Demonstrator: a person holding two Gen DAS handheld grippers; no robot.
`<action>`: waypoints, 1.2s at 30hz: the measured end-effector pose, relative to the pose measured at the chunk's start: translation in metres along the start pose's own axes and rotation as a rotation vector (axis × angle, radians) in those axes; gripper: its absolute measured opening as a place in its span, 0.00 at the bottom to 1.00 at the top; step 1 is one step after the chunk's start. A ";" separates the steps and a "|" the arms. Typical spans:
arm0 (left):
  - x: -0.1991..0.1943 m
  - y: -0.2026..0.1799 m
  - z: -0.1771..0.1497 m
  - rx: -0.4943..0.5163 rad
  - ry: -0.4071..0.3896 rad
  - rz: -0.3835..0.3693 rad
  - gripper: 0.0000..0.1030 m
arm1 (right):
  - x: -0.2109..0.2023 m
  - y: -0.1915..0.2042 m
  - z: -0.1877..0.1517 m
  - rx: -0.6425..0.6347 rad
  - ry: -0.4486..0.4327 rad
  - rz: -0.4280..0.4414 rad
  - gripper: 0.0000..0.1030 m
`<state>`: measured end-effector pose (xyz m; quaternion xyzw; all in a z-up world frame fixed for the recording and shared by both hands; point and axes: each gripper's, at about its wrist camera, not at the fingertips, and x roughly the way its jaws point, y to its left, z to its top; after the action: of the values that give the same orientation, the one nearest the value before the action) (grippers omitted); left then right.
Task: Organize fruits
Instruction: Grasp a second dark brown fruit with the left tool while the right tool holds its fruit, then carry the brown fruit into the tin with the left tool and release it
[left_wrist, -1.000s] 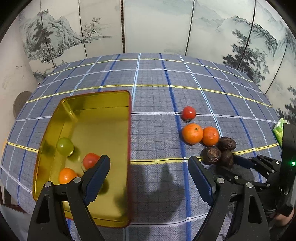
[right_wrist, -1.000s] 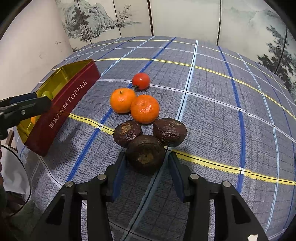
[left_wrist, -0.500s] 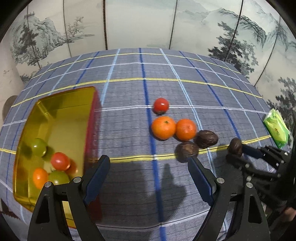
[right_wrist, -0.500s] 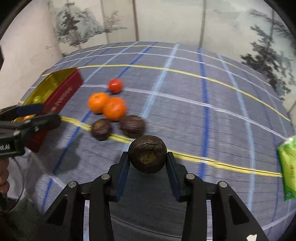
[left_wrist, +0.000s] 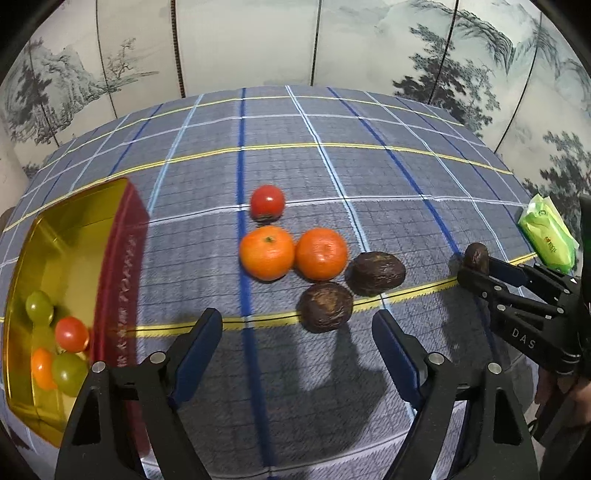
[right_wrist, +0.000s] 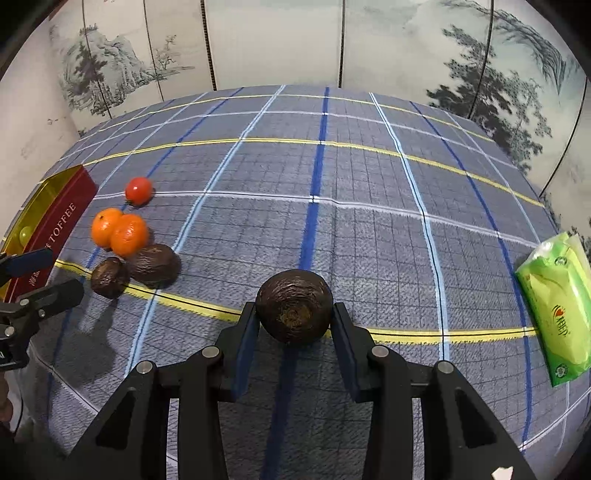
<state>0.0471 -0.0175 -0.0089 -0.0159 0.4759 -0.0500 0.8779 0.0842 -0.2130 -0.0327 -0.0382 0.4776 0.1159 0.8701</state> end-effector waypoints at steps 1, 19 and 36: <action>0.002 -0.001 0.001 0.000 0.002 -0.003 0.80 | 0.001 -0.001 -0.001 0.004 0.000 0.001 0.36; 0.034 -0.005 0.005 -0.024 0.069 -0.013 0.58 | 0.007 -0.020 0.004 0.047 -0.010 0.000 0.36; 0.031 -0.007 0.005 -0.006 0.080 -0.023 0.35 | 0.009 -0.018 0.003 0.043 -0.004 -0.003 0.36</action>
<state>0.0679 -0.0278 -0.0312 -0.0218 0.5105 -0.0592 0.8576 0.0957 -0.2284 -0.0399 -0.0198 0.4781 0.1044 0.8719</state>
